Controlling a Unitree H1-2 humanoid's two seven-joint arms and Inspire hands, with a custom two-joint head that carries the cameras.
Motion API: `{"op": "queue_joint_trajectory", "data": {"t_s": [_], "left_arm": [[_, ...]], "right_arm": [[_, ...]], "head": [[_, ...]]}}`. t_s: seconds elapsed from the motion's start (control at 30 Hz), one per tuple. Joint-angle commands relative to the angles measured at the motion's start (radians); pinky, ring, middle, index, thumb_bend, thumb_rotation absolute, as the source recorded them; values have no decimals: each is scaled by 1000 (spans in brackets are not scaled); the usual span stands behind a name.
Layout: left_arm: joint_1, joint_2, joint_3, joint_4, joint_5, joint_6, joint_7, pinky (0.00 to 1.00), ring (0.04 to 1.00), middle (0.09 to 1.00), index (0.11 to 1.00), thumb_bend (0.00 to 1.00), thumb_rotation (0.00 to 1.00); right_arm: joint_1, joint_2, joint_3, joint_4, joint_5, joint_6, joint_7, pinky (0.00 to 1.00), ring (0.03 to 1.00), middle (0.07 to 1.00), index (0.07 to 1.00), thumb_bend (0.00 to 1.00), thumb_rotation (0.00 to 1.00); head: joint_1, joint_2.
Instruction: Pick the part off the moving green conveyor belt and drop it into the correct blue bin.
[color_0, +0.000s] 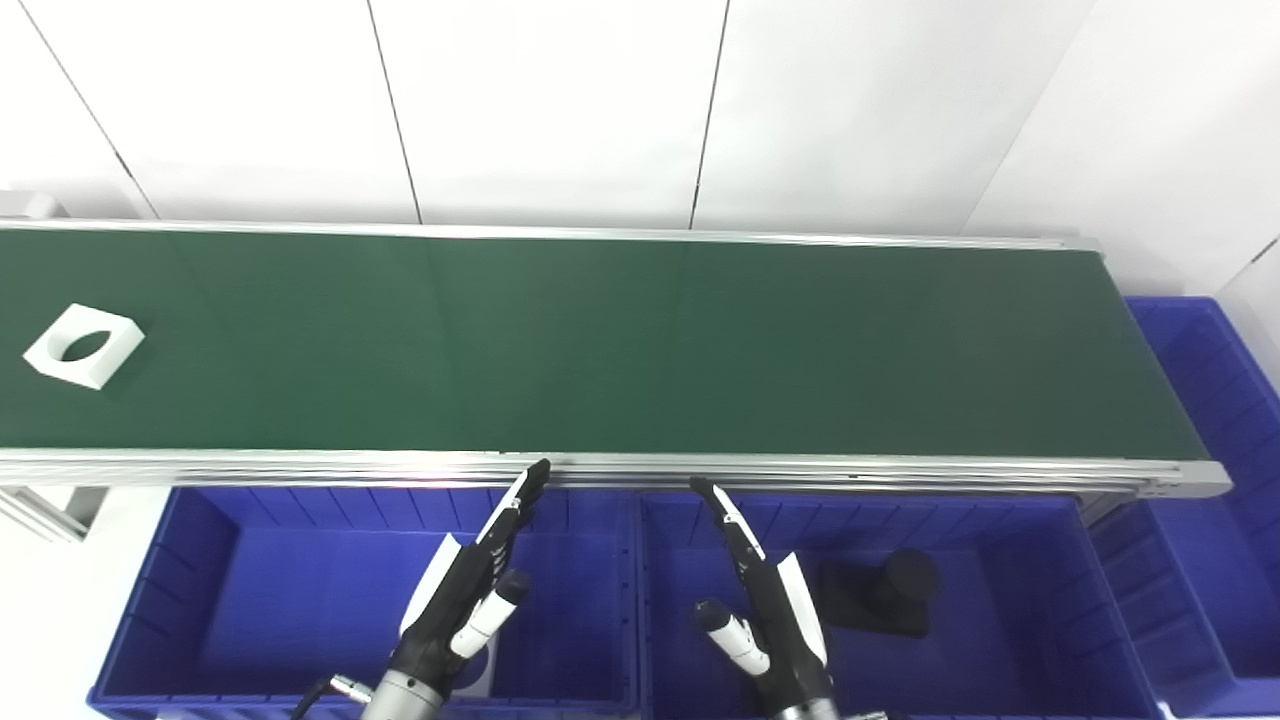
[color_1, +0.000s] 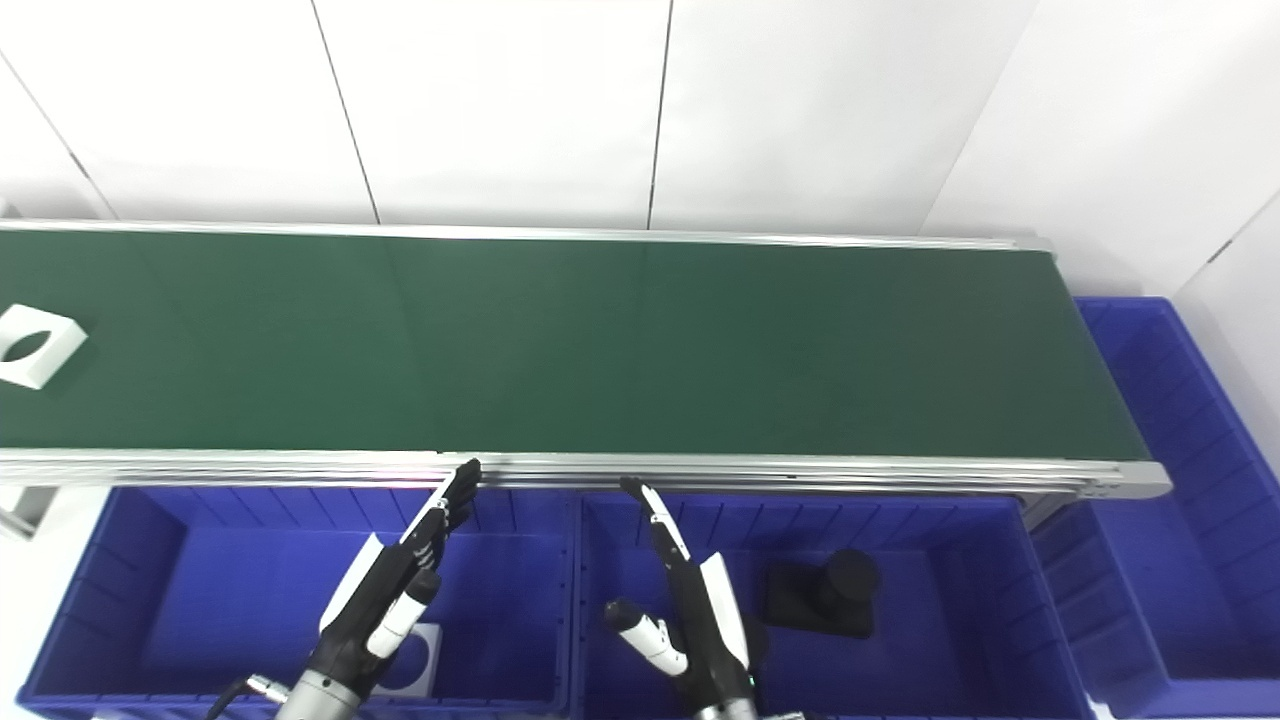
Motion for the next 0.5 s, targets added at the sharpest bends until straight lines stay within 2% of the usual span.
{"op": "queue_joint_trajectory", "data": {"t_s": [0.0,0.47], "left_arm": [[-1,-5,-8,-27,-6,-32,16,1000,1000,1000,983,754,1000],[-1,-11,-34,-22,-13,-32,26,1000,1000,1000,974,811,1000]], "right_arm": [[-4,2,-5,-39,-1,-52,11,964,974,962,932,908,1000],[4,-1,-1,-67,10,-52,27,993,995,975,944,936,1000]], "head": [[4,0],[16,-7]]}}
